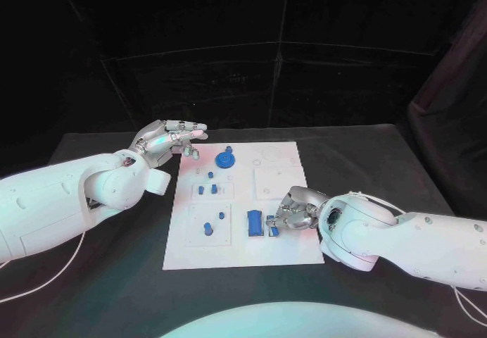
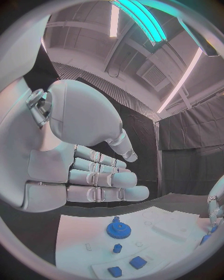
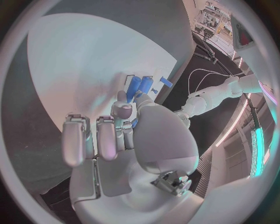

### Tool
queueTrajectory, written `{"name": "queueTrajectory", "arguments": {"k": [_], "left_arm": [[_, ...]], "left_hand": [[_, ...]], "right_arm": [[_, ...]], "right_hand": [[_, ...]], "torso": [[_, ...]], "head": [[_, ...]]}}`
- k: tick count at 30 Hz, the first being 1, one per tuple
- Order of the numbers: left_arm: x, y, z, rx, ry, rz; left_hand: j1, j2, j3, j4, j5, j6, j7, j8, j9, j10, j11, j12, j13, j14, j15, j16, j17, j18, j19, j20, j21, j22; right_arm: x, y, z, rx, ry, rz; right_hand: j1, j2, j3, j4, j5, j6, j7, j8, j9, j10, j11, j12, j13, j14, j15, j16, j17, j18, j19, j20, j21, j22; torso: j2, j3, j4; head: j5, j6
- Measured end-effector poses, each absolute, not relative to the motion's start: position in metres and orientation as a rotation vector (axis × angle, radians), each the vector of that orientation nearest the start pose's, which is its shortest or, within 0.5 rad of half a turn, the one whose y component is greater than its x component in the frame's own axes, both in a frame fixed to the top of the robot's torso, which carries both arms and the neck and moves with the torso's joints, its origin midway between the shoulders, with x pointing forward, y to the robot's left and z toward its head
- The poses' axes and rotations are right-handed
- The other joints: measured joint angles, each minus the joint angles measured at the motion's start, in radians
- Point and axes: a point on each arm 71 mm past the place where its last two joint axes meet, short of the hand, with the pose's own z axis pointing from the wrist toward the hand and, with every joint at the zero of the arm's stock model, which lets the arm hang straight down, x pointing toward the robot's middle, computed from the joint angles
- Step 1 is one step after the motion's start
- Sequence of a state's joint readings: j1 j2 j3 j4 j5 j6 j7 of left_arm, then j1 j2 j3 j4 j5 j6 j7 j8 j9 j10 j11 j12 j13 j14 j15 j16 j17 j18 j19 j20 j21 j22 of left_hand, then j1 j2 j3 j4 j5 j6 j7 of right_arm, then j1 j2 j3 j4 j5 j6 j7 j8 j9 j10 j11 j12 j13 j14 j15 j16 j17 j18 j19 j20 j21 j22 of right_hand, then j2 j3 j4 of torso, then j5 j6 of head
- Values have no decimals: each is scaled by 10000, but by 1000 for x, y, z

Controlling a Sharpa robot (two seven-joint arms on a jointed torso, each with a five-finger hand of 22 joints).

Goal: Assemble the parts on the task board

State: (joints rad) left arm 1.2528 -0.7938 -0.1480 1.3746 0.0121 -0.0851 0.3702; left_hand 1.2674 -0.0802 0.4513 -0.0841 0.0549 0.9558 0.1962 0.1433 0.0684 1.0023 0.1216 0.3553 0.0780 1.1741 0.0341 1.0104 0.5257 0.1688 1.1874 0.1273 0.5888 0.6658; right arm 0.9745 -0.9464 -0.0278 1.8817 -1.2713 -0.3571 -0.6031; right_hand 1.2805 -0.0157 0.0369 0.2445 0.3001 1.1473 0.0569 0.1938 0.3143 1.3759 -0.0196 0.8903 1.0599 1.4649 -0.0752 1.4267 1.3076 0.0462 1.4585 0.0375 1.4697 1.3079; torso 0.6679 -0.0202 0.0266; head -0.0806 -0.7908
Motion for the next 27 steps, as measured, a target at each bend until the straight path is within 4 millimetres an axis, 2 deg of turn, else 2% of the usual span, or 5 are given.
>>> {"name": "queueTrajectory", "arguments": {"k": [6, 8, 12, 24, 27], "left_arm": [[507, 219, -200, -10804, 15754, -16066], [507, 219, -200, -10805, 15756, -16066], [507, 219, -200, -10807, 15760, -16063], [507, 219, -200, -10813, 15770, -16057], [507, 219, -200, -10815, 15774, -16056]], "left_hand": [[0, 0, 0, 0, 0, 0, 0, 0, 0, 0, 0, 0, 0, 0, 0, 0, 0, 0, 0, 0, 0, 1], [0, 0, 0, 0, 0, 0, 0, 0, 0, 0, 0, 0, 1, 0, 0, 0, 0, 0, 0, 0, 0, 1], [0, 0, 0, 0, 0, 0, 0, 0, 0, 0, 0, 0, 1, 0, 0, 0, 1, 0, 0, 0, 0, 1], [0, 0, 0, 0, 0, 0, 0, 0, 0, 0, 0, 0, 1, 0, 0, 0, 1, 1, 0, 0, -40, 2], [0, 0, 0, 0, 0, 0, 0, 0, 0, 0, 0, 0, 1, 0, 0, 0, 1, 0, 0, 0, -40, 3]], "right_arm": [[374, -179, -257, 2923, 20802, 5205], [374, -179, -257, 2753, 20786, 5110], [375, -179, -257, 2435, 20748, 4975], [374, -179, -255, 1807, 20561, 4758], [372, -179, -254, 1703, 20563, 4759]], "right_hand": [[-553, -265, -468, 312, 378, 27, -27, -51, 14, 0, 0, -117, -85, 0, 0, -1, -1, 1, 0, 0, 0, -1], [-667, -360, -669, 375, 185, 27, -27, -56, 32, -1, -1, -119, -93, 0, 0, -62, -1, 0, 0, 0, 0, 0], [-781, -367, -940, 407, -270, 27, -27, -56, 63, -1, -1, -166, -93, 0, 0, -74, -1, 0, -1, 0, -39, -1], [-814, -335, -1247, 291, -653, 20, -20, -91, 113, -2, 0, -253, -114, 0, 0, -128, -2, 1, -39, 38, -78, -2], [-635, -513, -1464, 225, -1059, -11, 11, -91, 133, -39, 37, -281, -114, 0, 1, -180, -2, 0, -39, 38, -78, -2]], "torso": [[-5, -2, -3], [-5, -2, -7], [-5, -2, -9], [-5, 5, -14], [-5, 10, -15]], "head": [[0, -1], [0, 3], [11, 9], [7, 22], [6, 29]]}}
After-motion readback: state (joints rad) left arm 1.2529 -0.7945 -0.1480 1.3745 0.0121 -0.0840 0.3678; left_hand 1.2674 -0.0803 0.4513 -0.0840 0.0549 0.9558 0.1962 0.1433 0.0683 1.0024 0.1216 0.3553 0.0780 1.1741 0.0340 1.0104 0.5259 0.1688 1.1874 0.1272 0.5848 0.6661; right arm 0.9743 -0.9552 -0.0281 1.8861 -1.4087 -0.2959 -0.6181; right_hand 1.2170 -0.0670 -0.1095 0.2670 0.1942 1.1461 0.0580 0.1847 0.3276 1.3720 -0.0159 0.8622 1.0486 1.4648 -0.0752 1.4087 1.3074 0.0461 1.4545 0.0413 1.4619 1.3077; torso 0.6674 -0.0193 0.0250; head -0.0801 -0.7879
